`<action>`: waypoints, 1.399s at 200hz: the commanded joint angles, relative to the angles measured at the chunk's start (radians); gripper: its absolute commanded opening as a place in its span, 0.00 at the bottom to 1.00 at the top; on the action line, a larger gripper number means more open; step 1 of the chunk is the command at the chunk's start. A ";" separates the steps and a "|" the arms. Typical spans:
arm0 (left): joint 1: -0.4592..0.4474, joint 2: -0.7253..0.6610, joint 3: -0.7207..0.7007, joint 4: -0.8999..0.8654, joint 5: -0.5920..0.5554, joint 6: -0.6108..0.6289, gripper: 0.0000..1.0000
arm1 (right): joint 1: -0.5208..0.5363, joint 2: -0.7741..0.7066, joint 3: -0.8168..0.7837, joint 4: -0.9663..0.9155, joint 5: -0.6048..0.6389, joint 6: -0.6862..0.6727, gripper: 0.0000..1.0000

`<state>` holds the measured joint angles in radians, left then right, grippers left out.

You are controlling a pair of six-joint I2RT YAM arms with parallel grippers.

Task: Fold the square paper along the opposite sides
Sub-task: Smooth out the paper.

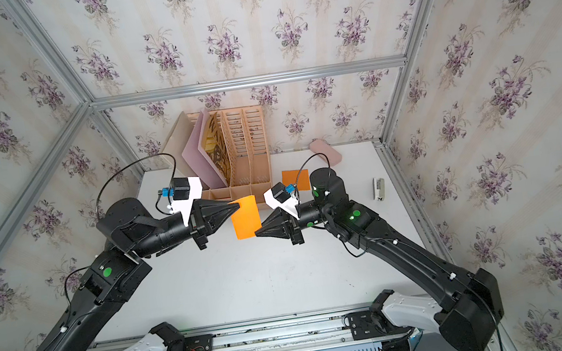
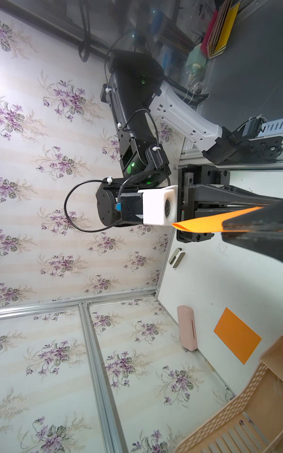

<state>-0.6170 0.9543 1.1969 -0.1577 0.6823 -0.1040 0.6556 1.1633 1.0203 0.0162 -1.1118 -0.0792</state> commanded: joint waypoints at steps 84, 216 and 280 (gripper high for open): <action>0.000 0.005 0.005 0.028 -0.006 0.015 0.00 | 0.001 -0.017 -0.021 0.028 0.003 0.006 0.17; 0.000 -0.017 -0.065 0.042 0.003 0.003 0.00 | 0.000 0.029 0.093 -0.007 -0.025 -0.008 0.00; 0.000 -0.025 -0.095 0.062 0.016 -0.008 0.00 | -0.001 0.059 0.184 -0.098 0.010 -0.057 0.00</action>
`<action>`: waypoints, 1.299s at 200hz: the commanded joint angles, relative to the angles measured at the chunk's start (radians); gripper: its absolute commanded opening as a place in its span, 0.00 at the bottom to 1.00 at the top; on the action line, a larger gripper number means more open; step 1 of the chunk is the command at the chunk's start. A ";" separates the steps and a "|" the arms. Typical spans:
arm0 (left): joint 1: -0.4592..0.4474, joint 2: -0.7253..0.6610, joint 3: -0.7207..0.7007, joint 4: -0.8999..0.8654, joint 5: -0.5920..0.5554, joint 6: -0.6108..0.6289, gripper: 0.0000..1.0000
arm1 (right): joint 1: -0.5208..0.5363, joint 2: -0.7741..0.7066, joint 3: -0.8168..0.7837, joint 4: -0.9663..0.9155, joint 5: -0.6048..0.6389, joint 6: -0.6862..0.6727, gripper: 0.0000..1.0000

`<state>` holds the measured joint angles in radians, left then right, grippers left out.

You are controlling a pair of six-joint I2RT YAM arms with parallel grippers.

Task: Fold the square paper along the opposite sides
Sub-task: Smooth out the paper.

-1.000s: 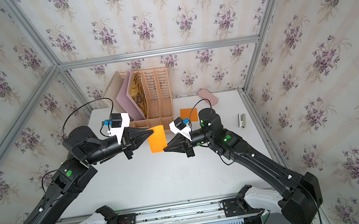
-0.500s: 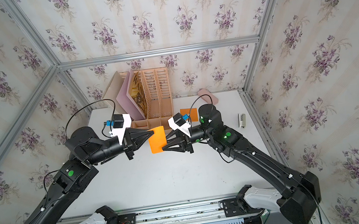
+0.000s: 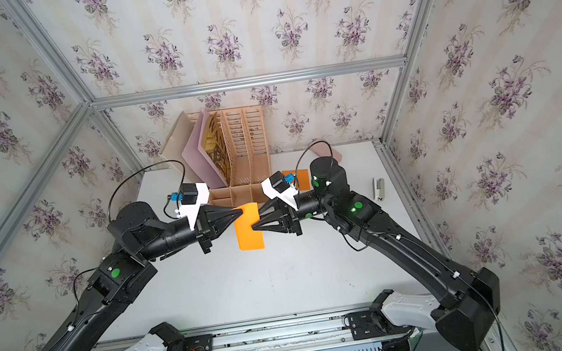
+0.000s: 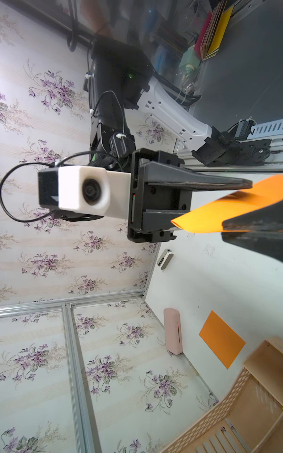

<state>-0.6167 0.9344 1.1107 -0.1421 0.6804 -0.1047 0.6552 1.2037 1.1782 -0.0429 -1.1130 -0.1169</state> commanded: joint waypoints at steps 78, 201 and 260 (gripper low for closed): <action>0.000 -0.031 -0.031 0.053 0.031 -0.020 0.00 | -0.006 0.037 0.078 -0.106 0.070 -0.044 0.33; -0.001 -0.057 -0.060 0.056 0.036 -0.035 0.00 | -0.008 0.036 0.113 -0.147 0.095 -0.046 0.00; 0.000 -0.060 -0.058 0.045 0.034 -0.035 0.00 | -0.010 0.033 0.098 -0.141 0.099 -0.058 0.22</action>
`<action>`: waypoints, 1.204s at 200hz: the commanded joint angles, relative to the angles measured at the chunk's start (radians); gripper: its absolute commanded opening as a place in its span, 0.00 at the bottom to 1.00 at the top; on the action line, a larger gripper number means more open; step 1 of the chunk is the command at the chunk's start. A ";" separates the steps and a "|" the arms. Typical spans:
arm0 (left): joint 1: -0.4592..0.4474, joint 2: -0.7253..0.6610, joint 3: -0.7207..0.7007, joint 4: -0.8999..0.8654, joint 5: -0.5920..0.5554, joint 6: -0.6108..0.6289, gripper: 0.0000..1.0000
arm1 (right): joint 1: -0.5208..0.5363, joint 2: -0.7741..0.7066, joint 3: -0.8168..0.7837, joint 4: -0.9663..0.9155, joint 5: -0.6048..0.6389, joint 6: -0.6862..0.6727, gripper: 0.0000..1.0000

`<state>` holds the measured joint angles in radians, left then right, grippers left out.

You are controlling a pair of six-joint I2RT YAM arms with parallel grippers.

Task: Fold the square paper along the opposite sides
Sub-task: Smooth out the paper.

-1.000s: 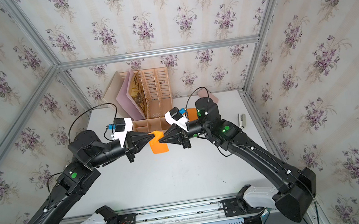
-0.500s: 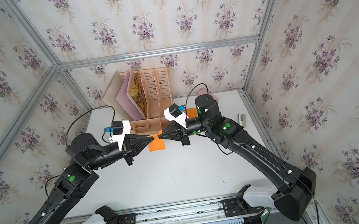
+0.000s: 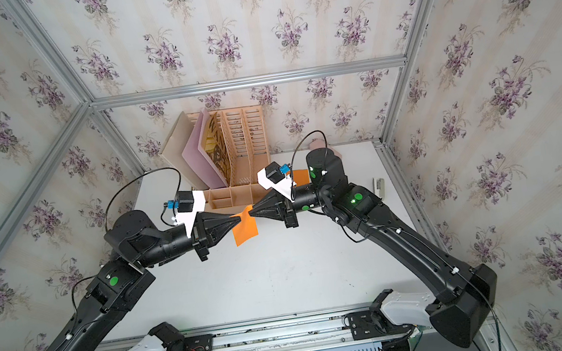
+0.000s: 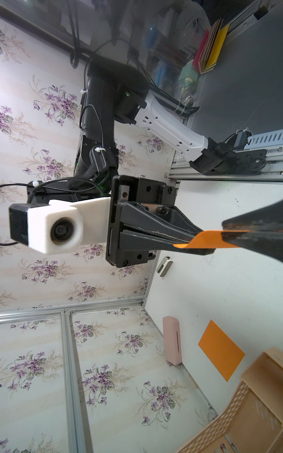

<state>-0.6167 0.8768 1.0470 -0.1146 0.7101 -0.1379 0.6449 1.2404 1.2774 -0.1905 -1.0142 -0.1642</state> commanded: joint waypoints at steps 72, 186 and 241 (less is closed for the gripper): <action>0.000 -0.001 -0.004 -0.010 -0.018 0.010 0.00 | -0.001 0.004 0.018 0.006 -0.020 -0.030 0.29; 0.000 -0.014 0.018 -0.077 -0.095 0.025 0.00 | -0.001 -0.066 -0.063 0.052 0.039 0.011 0.48; 0.000 -0.028 0.041 -0.239 -0.340 -0.017 0.00 | -0.001 -0.157 -0.134 0.030 0.398 0.131 0.72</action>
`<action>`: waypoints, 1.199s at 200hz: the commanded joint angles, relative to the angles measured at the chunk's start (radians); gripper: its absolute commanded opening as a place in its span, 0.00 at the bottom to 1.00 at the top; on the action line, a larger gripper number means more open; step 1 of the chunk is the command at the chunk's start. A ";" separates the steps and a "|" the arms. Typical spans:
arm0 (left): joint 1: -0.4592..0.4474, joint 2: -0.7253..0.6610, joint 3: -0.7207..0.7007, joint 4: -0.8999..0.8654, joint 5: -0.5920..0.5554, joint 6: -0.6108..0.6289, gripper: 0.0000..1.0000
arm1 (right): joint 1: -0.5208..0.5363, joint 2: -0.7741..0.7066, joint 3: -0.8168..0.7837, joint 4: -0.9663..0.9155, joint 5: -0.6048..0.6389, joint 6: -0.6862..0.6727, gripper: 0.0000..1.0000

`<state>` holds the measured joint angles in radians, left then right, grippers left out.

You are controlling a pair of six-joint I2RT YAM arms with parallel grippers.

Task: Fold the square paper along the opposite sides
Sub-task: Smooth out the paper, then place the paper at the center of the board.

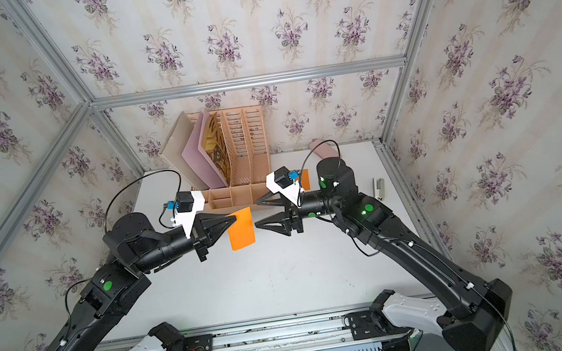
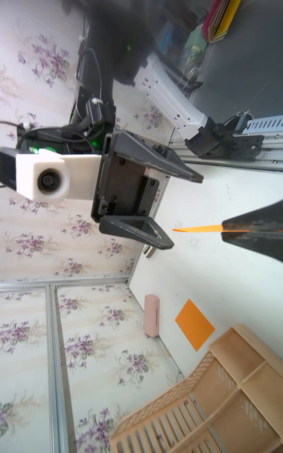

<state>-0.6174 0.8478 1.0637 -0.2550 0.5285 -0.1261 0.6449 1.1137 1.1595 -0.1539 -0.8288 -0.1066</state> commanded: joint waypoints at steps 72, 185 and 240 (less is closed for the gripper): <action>0.000 0.146 0.134 -0.567 -0.625 -0.156 0.00 | -0.001 -0.135 -0.202 0.050 0.248 0.187 0.85; -0.050 0.629 0.191 -0.918 -0.890 -0.543 0.00 | -0.001 -0.207 -0.540 0.440 -0.048 0.321 0.86; -0.060 0.852 0.238 -0.831 -0.934 -0.628 0.00 | -0.001 -0.186 -0.608 0.495 -0.052 0.329 0.85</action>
<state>-0.6758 1.6375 1.2785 -1.1233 -0.3634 -0.6914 0.6434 0.9310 0.5659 0.2775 -0.8753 0.2134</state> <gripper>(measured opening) 0.059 0.854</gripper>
